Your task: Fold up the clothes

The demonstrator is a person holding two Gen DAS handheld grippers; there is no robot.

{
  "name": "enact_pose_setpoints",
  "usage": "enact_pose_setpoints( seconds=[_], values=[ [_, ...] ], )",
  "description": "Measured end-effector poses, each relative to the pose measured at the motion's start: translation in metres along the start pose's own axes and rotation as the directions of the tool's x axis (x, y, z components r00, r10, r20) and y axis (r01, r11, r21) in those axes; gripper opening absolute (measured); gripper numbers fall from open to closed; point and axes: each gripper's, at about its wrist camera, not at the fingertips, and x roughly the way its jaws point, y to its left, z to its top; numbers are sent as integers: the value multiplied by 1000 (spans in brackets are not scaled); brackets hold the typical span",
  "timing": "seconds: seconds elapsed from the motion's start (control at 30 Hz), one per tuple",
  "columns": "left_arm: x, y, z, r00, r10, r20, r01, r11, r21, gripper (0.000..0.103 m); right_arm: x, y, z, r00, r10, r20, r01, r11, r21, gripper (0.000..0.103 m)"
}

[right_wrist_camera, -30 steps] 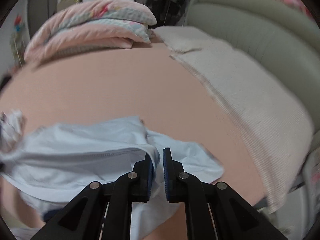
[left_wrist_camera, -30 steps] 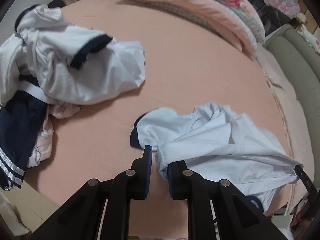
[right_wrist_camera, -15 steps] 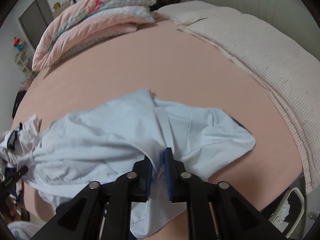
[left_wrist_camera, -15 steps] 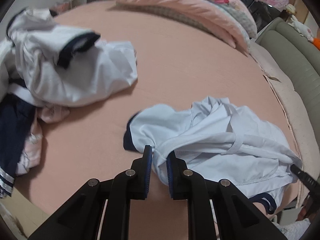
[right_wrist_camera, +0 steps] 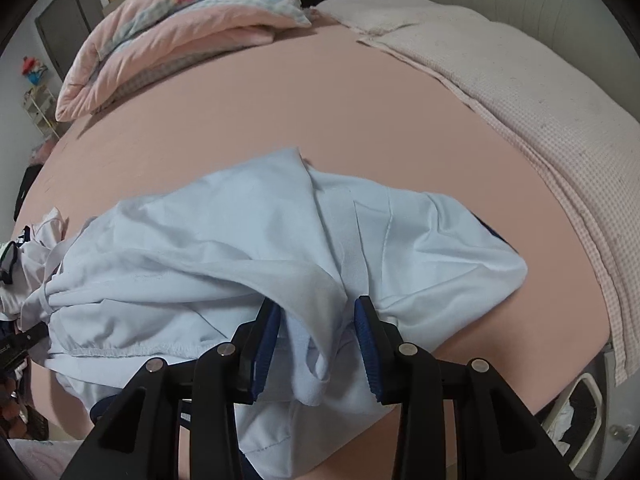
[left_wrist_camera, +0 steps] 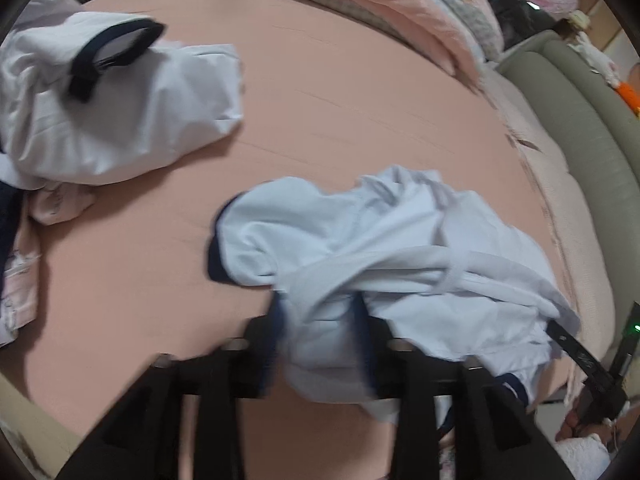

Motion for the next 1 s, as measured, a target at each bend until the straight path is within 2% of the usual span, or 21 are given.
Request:
enact_pose_setpoints(
  seconds=[0.03, 0.23, 0.3, 0.4, 0.47, 0.57, 0.7, 0.8, 0.87, 0.93, 1.0],
  values=[
    [2, -2, 0, 1000, -1, -2, 1, 1000, 4, 79, 0, 1, 0, 1000, -6, 0, 6, 1000, -8, 25],
    [8, 5, 0, 993, 119, 5, -119, 992, -36, 79, 1, 6, -3, 999, -40, -1, 40, 998, -55, 10],
    [7, 9, 1, 989, 151, 7, -150, 988, -39, 79, 1, 8, -4, 999, -51, 0, 51, 996, -71, 10],
    [16, 4, 1, 958, 287, 2, -287, 957, 50, 79, 2, 11, -6, 998, -69, 0, 68, 993, -94, 10],
    [25, 0, -1, 953, 303, -10, -300, 949, 95, 78, 2, 12, -7, 997, -80, 1, 80, 991, -110, 10],
    [29, -4, -2, 953, 303, -10, -302, 951, 65, 75, 5, 27, -11, 991, -134, 23, 136, 974, -181, 10],
    [26, -15, -5, 959, 283, 30, -285, 956, 74, 45, 9, 42, -16, 980, -194, 47, 199, 944, -262, 10],
    [25, -26, -7, 962, 270, 45, -274, 956, 105, 23, 6, 37, -14, 982, -184, 43, 189, 957, -219, 10],
    [23, -32, -8, 957, 283, 65, -288, 951, 111, 16, 4, 32, -12, 984, -175, 40, 180, 966, -184, 10],
    [17, -35, -8, 938, 332, 102, -342, 935, 96, 8, -1, 28, -9, 982, -182, 55, 188, 970, -156, 9],
    [5, -34, -6, 926, 354, 131, -364, 930, 58, 8, -12, 25, -3, 972, -213, 97, 225, 965, -138, 8]
  ],
)
